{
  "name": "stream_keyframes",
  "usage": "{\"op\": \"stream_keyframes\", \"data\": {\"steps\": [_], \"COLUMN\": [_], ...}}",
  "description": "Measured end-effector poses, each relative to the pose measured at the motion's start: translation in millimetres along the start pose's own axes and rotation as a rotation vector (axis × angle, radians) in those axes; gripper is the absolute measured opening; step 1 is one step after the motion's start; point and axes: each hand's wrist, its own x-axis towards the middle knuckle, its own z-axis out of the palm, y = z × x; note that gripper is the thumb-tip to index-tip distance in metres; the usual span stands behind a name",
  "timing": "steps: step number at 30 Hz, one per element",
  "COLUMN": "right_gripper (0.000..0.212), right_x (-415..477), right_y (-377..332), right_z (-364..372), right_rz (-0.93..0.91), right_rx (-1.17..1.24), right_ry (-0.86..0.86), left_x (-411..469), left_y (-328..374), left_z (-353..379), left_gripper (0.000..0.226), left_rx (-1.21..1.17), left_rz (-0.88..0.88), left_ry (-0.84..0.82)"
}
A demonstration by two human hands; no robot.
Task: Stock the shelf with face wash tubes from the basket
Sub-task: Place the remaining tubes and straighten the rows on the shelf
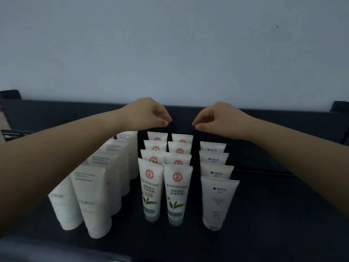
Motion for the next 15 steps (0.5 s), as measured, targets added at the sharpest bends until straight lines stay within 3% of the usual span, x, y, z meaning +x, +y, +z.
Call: {"op": "stream_keyframes", "data": {"steps": [15], "right_gripper": [0.026], "right_x": [46], "right_y": [-20], "right_z": [38], "right_rz": [0.198], "right_rx": [-0.097], "right_ry": [-0.08], "left_x": [52], "left_y": [-56], "left_z": [10], "left_gripper": [0.029], "left_rx": [0.233], "left_rz": [0.214], "left_ry": [-0.174]}}
